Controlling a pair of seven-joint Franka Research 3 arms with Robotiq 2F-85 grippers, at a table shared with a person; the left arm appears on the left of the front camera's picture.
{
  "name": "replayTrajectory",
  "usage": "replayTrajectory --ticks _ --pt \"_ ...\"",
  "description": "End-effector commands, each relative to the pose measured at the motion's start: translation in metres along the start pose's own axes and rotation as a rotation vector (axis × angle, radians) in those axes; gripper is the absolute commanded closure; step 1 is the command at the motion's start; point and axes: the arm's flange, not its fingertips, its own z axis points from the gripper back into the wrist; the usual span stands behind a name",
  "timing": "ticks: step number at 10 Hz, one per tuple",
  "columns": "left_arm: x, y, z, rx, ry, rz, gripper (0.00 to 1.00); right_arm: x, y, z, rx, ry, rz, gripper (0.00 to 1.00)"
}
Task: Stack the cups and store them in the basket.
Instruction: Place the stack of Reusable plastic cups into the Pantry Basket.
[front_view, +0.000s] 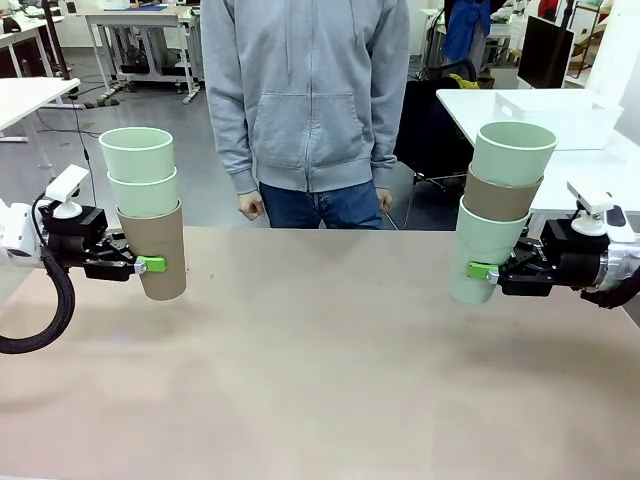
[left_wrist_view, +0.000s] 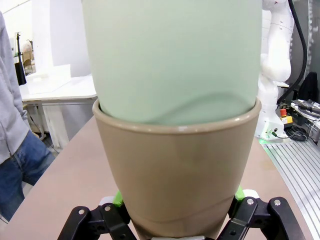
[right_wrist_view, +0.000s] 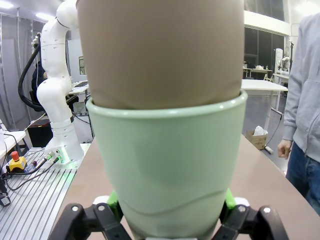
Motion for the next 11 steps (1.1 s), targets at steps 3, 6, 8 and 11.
replayTrajectory --ticks 3,6,8,11 --pt "0.0060 0.0007 0.0003 -0.004 -0.007 -0.013 0.15 0.0038 0.0001 -0.0003 0.001 -0.004 0.009 0.16" --pt "0.0060 0.0007 0.0003 -0.004 -0.007 -0.013 0.15 0.0038 0.0001 -0.0003 0.001 -0.004 0.009 0.16" --pt "0.0060 0.0007 0.0003 -0.004 -0.007 -0.013 0.15 0.0038 0.0001 -0.0003 0.001 -0.004 0.009 0.16" --pt "0.0060 0.0007 0.0003 -0.004 -0.007 -0.013 0.15 0.0038 0.0001 -0.0003 0.001 -0.004 0.009 0.16"
